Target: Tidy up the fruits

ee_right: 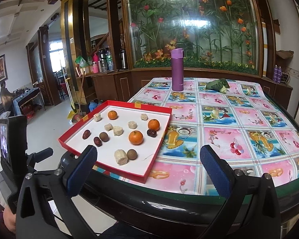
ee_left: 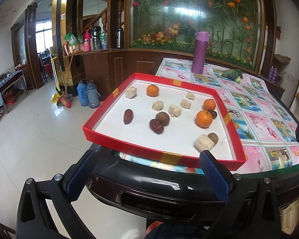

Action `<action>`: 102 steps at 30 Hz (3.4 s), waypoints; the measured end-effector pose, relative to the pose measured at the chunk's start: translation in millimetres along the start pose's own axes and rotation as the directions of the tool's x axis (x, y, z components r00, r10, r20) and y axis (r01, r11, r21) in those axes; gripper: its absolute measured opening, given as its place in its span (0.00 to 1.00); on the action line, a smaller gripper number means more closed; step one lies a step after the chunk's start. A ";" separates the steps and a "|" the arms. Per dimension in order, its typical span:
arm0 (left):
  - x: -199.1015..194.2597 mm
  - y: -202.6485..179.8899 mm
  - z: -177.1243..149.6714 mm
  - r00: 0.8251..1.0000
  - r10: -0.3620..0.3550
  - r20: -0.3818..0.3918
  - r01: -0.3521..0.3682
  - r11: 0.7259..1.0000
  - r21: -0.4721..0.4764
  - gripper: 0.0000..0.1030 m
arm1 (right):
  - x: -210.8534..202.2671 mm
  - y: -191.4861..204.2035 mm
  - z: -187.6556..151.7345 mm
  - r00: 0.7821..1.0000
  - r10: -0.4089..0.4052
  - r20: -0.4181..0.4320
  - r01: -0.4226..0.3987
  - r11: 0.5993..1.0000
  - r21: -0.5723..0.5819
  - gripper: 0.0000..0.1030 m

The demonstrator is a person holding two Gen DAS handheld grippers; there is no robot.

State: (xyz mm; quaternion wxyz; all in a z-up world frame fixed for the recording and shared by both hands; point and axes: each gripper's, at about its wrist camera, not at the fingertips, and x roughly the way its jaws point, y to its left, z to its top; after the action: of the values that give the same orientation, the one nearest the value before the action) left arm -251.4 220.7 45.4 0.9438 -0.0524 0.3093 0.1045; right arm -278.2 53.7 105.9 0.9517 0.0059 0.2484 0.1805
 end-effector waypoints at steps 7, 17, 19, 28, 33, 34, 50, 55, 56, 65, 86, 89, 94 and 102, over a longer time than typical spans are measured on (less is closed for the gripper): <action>5.3 12.8 1.6 1.000 0.010 0.004 -0.010 1.000 -0.009 1.00 | 9.8 15.7 2.9 1.000 -0.006 -0.025 0.006 1.000 -0.016 1.00; 8.3 19.3 1.6 1.000 0.006 0.001 -0.006 1.000 -0.015 1.00 | 12.9 25.1 4.0 0.999 -0.010 -0.033 0.009 0.999 -0.039 1.00; 8.5 19.0 1.7 1.000 0.012 0.003 -0.012 1.000 -0.012 1.00 | 12.9 27.4 4.3 0.999 -0.009 -0.032 0.008 0.999 -0.044 1.00; 7.0 17.6 5.4 1.000 0.009 0.008 -0.009 1.000 0.001 1.00 | 14.1 29.3 5.5 0.999 -0.010 -0.034 0.009 0.999 -0.038 1.00; 7.4 14.1 11.1 1.000 0.020 0.013 -0.021 1.000 0.016 1.00 | 14.7 29.0 7.2 0.999 -0.013 -0.029 0.012 1.000 -0.029 1.00; 7.5 14.2 11.8 1.000 0.022 0.013 -0.022 1.000 0.017 1.00 | 14.6 28.5 7.9 1.000 -0.013 -0.027 0.013 1.000 -0.021 1.00; 28.8 26.0 35.7 0.993 0.118 0.001 -0.118 0.992 0.036 1.00 | 67.3 14.2 35.4 0.997 -0.069 -0.047 0.072 0.996 0.056 1.00; 34.7 22.4 37.8 0.994 0.109 -0.016 -0.108 0.993 0.047 1.00 | 73.6 8.6 39.0 0.996 -0.074 -0.049 0.077 0.994 0.072 1.00; 35.6 22.2 38.4 0.994 0.105 -0.017 -0.104 0.993 0.047 1.00 | 73.6 7.0 40.5 0.996 -0.075 -0.045 0.078 0.994 0.079 1.00; 39.4 25.7 38.2 0.992 0.120 -0.029 -0.118 0.992 0.044 1.00 | 73.1 2.3 44.8 0.996 -0.073 -0.041 0.077 0.992 0.100 1.00; 39.3 24.2 41.4 0.992 0.122 -0.026 -0.121 0.992 0.036 1.00 | 70.5 13.0 40.0 0.997 -0.066 -0.039 0.069 0.995 0.068 1.00; 39.3 23.5 41.8 0.992 0.120 -0.027 -0.119 0.992 0.035 1.00 | 70.7 10.9 41.3 0.997 -0.065 -0.038 0.068 0.995 0.079 1.00; 39.0 22.1 41.9 0.992 0.121 -0.025 -0.120 0.992 0.036 1.00 | 70.8 10.4 40.6 0.997 -0.065 -0.041 0.068 0.995 0.074 1.00; 37.4 20.8 42.7 0.992 0.127 -0.020 -0.126 0.991 0.036 1.00 | 70.2 11.5 42.1 0.997 -0.067 -0.040 0.069 0.995 0.066 1.00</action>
State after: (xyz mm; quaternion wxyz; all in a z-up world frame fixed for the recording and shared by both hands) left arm -202.3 254.1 56.8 0.9325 -0.0174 0.3243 0.1581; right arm -205.2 92.1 110.9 0.9517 0.0261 0.2723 0.1396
